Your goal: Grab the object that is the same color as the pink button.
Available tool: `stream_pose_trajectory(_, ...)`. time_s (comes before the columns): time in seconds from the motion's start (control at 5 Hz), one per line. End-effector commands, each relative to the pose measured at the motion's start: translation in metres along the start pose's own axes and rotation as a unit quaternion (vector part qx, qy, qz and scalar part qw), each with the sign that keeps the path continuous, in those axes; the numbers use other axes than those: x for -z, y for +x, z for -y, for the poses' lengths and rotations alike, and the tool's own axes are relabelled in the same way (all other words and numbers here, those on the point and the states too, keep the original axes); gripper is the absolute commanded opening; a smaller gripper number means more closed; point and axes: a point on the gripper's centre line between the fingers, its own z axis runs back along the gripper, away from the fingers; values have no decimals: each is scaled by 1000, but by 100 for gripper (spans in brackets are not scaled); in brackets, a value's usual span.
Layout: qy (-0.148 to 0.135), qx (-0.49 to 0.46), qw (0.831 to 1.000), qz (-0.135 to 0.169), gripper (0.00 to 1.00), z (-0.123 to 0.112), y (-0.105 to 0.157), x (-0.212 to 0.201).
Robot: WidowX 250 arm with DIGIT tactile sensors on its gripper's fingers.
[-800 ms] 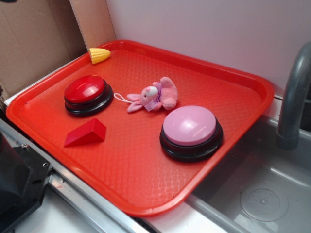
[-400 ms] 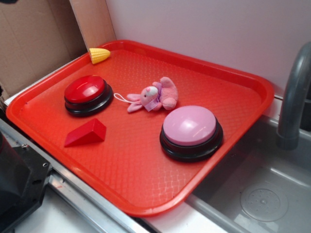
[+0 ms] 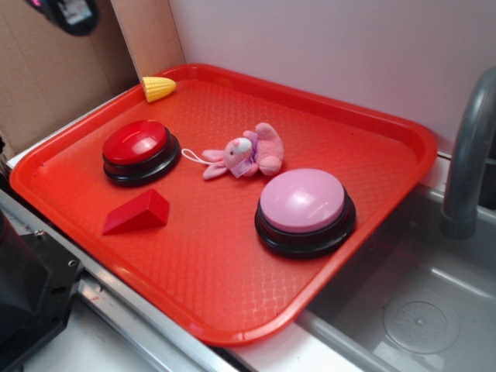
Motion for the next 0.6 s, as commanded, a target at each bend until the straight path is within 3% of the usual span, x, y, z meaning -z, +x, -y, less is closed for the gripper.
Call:
stream_pose_trajectory(0.0, 12, 101, 994, 28, 100, -10, 37, 52)
stream_pose_trajectory(0.2, 34, 122, 992, 27, 100, -25, 54, 92)
stream_pose_trajectory(0.4, 34, 152, 987, 39, 100, -30, 64, 129)
